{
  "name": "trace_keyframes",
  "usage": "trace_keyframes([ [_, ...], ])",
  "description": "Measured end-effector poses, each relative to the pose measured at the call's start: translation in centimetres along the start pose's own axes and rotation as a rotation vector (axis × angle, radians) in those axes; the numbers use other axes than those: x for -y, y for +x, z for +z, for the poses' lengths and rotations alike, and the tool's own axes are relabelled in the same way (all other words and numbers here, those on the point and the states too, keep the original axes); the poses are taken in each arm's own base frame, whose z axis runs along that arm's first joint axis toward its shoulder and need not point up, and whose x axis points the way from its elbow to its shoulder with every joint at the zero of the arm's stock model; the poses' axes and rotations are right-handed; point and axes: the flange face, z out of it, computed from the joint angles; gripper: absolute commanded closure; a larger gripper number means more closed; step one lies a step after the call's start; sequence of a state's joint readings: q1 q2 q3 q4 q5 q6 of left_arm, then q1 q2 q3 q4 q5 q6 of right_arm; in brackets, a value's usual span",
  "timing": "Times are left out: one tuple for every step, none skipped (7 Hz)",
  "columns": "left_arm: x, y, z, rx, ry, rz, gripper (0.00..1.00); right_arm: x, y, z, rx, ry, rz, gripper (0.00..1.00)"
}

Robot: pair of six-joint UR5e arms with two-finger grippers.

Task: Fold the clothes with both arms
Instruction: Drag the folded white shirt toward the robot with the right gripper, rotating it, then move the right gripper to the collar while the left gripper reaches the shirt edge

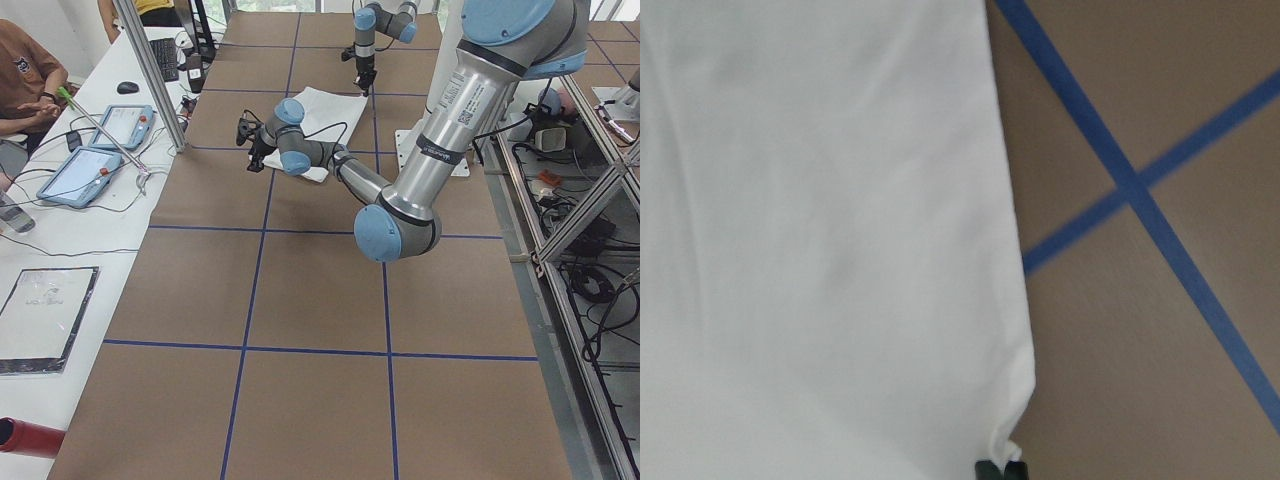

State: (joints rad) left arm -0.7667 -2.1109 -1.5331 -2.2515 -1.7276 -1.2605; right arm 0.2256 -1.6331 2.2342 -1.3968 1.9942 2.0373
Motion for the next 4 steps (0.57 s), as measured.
trace_keyframes([
  [-0.8, 0.4, -1.0, -0.03, -0.04, -0.005, 0.01, -3.8, 1.9, 0.8, -0.053, -0.066, -0.066, 0.01],
  [-2.1, 0.2, -2.5, -0.054, -0.077, -0.024, 0.01, -6.5, 3.1, 1.3, -0.088, -0.111, -0.114, 0.0],
  [-3.8, -0.2, -3.9, -0.074, -0.118, -0.046, 0.0, -7.1, 3.3, 1.1, -0.089, -0.123, -0.123, 0.0],
  [-5.5, -0.2, -4.8, -0.089, -0.168, -0.075, 0.0, -5.7, 2.5, 0.0, -0.056, -0.103, -0.095, 0.0],
])
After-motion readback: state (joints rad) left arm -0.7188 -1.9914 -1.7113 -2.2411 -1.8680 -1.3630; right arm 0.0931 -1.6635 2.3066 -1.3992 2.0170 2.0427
